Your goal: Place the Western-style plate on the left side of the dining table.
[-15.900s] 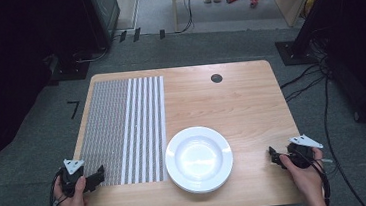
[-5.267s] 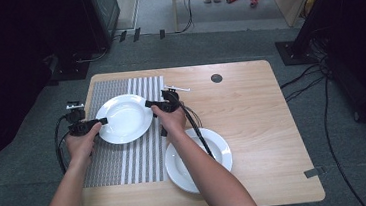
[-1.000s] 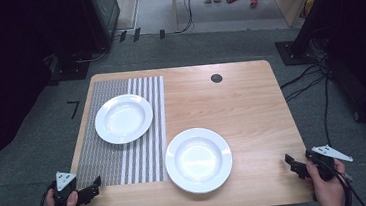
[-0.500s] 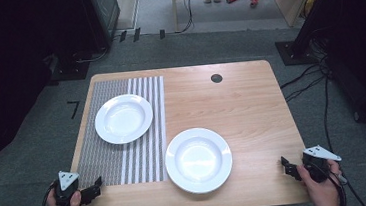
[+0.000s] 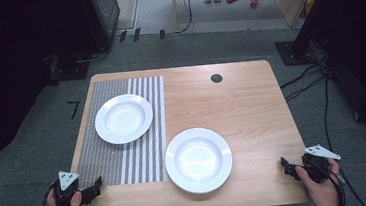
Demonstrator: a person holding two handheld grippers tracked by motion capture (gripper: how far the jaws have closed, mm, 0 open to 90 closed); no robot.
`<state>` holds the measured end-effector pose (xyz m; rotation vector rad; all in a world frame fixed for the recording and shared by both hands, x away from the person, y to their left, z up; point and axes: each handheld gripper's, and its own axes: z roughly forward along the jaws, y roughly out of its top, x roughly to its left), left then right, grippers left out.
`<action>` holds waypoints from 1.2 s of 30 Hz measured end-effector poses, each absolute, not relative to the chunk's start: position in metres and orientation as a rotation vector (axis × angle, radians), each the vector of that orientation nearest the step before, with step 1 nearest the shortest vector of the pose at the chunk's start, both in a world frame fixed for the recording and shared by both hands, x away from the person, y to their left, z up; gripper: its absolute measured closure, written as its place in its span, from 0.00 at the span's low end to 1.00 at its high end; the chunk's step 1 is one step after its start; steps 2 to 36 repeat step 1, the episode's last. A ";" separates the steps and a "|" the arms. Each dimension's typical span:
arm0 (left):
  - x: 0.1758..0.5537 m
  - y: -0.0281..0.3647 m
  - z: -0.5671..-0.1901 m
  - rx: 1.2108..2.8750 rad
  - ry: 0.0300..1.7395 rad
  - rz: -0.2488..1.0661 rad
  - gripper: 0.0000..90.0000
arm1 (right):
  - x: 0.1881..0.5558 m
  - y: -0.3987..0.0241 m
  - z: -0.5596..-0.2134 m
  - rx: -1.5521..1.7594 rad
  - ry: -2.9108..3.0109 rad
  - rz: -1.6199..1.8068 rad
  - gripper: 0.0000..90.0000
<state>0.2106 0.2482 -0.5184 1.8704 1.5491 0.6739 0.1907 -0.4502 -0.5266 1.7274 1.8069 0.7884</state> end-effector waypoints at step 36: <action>0.211 0.248 -0.518 1.871 1.549 0.674 0.11 | 0.191 -0.450 -0.527 1.727 1.807 0.789 0.03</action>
